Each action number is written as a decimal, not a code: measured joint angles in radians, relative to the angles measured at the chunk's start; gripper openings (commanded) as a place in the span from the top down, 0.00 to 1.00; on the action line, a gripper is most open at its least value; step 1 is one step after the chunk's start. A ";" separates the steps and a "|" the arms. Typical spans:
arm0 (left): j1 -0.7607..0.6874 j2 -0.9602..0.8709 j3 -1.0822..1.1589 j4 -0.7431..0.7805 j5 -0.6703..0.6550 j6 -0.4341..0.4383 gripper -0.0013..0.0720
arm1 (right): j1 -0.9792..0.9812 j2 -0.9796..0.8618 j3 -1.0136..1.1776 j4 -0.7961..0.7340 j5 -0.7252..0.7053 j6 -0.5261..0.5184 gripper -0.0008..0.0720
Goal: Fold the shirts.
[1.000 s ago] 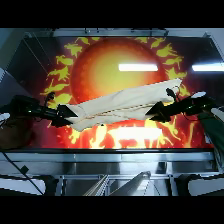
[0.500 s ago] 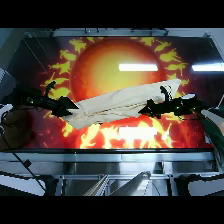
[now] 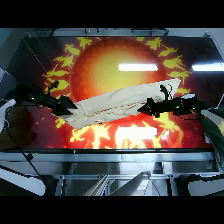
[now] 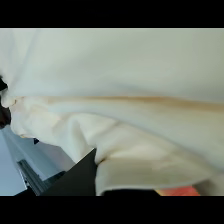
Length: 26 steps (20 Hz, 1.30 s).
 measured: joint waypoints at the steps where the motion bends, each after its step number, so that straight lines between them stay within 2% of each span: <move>1: 0.021 0.020 0.037 -0.005 0.034 -0.003 0.09 | 0.000 0.000 0.000 0.000 0.003 0.000 0.95; 6: 0.160 0.137 0.126 0.112 0.021 -0.047 0.09 | 0.000 0.000 0.000 0.002 0.007 -0.002 0.95; 10: 0.230 0.133 0.142 0.204 0.014 -0.077 0.09 | 0.000 0.000 0.000 0.002 0.010 -0.002 0.96; 18: 0.213 -0.013 0.147 0.247 -0.022 -0.088 0.09 | 0.000 0.000 0.000 0.003 0.021 -0.002 0.95; 23: 0.194 -0.093 0.150 0.220 -0.012 -0.087 0.12 | 0.000 0.000 0.000 0.003 0.026 -0.002 0.95; 24: 0.183 -0.106 0.150 0.214 -0.011 -0.084 0.24 | 0.000 0.000 0.000 0.003 0.027 -0.002 0.95; 25: 0.167 -0.119 0.150 0.210 -0.012 -0.079 0.53 | 0.000 0.000 0.000 0.003 0.027 -0.002 0.95; 26: 0.150 -0.130 0.149 0.208 -0.017 -0.069 0.96 | 0.000 0.000 0.000 0.003 0.029 -0.002 0.95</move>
